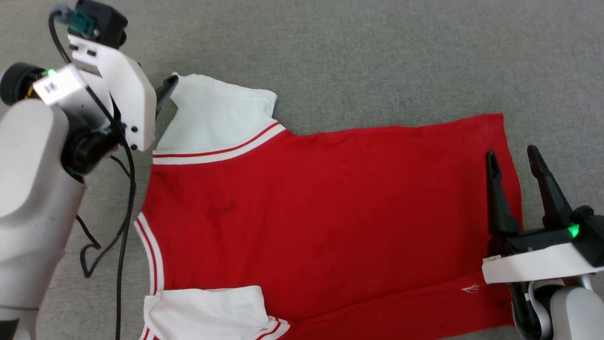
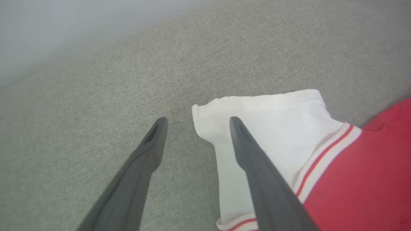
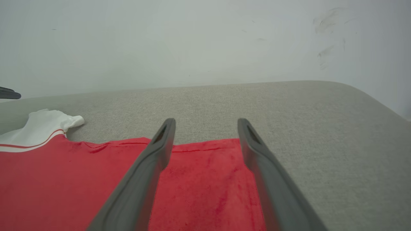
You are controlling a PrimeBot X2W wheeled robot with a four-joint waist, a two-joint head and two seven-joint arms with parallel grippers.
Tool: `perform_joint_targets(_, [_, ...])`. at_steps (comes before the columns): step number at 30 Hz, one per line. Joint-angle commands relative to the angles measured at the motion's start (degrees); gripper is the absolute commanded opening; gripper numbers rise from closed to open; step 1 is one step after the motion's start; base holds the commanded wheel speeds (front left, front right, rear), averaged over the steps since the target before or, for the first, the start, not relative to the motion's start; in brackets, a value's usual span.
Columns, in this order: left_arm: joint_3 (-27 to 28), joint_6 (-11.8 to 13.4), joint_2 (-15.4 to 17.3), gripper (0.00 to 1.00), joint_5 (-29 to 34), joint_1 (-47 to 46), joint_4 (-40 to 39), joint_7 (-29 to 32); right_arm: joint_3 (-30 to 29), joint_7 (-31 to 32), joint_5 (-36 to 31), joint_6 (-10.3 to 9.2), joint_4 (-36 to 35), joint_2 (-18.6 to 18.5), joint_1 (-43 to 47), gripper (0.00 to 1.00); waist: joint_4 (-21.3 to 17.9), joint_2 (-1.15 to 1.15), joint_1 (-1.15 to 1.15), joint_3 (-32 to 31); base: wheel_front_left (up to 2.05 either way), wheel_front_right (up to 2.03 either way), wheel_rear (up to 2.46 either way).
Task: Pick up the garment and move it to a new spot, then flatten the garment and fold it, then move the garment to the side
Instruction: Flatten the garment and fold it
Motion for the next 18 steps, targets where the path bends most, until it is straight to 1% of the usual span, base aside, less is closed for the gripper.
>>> perform_joint_targets(1, [-0.8,-0.1,0.6,1.0,-0.6,-1.4,0.8,1.2,0.2,-0.4,0.1,-0.05,-0.2,0.2,-1.1,1.0,-1.4,0.0,-0.02,1.9,0.0,0.0,0.0])
perform_joint_targets(7, [-3.5,-0.1,2.0,1.0,-2.6,-5.7,4.7,5.2,0.6,-0.7,0.5,-0.05,0.2,0.5,-2.3,1.0,-2.8,0.0,-0.02,4.1,0.0,0.0,0.0])
perform_joint_targets(14, [-6.4,-0.1,2.7,1.0,-3.0,-6.9,7.6,6.2,0.9,-1.2,0.9,-0.05,0.9,0.9,-2.9,1.0,-3.8,0.0,-0.02,5.6,0.0,0.0,0.0])
perform_joint_targets(18, [-6.7,0.0,3.1,1.0,-2.9,-7.1,9.7,5.8,1.0,-1.6,0.9,-0.05,0.9,1.0,-3.0,1.0,-4.1,0.0,-0.02,6.3,0.0,0.0,0.0])
